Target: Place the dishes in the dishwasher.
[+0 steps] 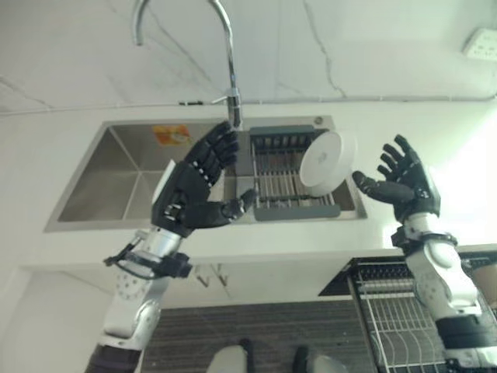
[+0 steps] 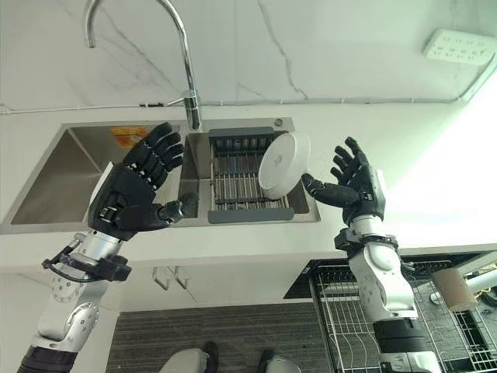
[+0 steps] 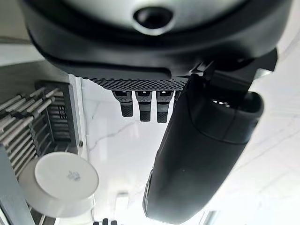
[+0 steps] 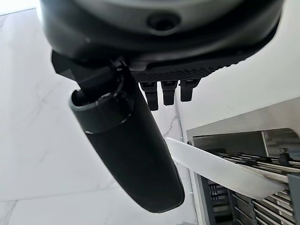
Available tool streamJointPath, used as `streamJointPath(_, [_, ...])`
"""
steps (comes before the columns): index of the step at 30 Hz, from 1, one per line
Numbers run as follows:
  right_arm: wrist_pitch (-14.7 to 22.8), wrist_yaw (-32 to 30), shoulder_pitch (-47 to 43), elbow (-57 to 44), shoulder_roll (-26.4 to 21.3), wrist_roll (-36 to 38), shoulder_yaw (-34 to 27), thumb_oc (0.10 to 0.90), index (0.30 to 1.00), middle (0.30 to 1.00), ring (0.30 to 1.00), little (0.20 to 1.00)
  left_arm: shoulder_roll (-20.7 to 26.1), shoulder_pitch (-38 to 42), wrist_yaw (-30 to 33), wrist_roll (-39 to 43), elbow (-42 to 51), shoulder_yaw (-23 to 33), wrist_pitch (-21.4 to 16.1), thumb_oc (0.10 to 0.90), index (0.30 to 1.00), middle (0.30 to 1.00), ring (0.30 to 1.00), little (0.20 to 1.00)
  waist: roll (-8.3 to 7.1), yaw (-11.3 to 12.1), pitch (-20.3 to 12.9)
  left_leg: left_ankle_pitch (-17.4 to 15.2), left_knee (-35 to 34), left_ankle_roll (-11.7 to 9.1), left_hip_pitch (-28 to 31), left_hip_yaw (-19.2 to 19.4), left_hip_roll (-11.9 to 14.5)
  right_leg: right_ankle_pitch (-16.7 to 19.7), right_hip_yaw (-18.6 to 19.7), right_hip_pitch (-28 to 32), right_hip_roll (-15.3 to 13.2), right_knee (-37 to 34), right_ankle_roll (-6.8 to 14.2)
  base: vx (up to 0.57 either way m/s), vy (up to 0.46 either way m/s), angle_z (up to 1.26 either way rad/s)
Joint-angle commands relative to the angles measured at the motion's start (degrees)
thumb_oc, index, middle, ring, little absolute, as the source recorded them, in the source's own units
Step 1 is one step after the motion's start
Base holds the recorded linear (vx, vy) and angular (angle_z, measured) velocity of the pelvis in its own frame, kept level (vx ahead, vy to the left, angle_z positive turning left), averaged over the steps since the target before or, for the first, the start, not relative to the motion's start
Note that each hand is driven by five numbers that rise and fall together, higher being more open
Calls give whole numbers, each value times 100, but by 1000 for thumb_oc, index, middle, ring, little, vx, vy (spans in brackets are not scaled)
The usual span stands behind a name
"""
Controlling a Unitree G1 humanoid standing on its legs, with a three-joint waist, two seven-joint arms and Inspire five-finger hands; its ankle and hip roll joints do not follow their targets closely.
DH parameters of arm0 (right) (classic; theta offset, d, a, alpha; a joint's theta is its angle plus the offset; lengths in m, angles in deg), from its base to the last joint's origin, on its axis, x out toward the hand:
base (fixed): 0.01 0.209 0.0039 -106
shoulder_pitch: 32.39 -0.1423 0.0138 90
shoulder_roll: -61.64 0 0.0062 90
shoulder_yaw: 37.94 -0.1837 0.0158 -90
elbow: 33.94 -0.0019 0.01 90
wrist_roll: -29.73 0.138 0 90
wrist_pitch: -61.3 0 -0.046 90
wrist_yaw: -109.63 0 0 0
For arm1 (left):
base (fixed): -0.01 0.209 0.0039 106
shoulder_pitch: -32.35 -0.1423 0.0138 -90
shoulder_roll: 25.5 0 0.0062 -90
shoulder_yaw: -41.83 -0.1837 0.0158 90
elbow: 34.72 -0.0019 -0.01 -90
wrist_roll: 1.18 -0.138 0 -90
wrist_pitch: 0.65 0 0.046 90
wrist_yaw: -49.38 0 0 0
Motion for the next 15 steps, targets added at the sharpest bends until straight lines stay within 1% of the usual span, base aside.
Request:
streamJointPath(1, [439,-8,-649,-52,-98,304,-337,800,900,900,900,900,109,316,47,13,421,-8,-490,800,900,900,900,900,-193,-38,-516,-646,59,-401,255,-340,47,-260,145,246,-2,-130,487,26,18,6])
streamJointPath(9, [143,33,-898,328,-121,574,-252,800,900,900,900,900,129,397,159,4,363,-97,-388,800,900,900,900,900,-183,22,-558,-653,59,-430,315,-372,52,-315,70,346,-31,-130,484,17,13,4])
streamJointPath(11, [47,27,-991,467,-135,776,-201,800,900,900,900,900,136,409,215,-13,318,-151,-376,800,900,900,900,900,-177,40,-575,-653,59,-438,333,-382,55,-339,51,379,-38,-130,477,10,15,1])
streamJointPath(15, [-52,-21,-1057,605,-128,883,-185,800,900,900,900,900,158,401,249,-10,282,-187,-382,800,900,900,900,900,-166,68,-581,-653,59,-441,349,-390,54,-355,26,411,-48,-130,474,12,16,3])
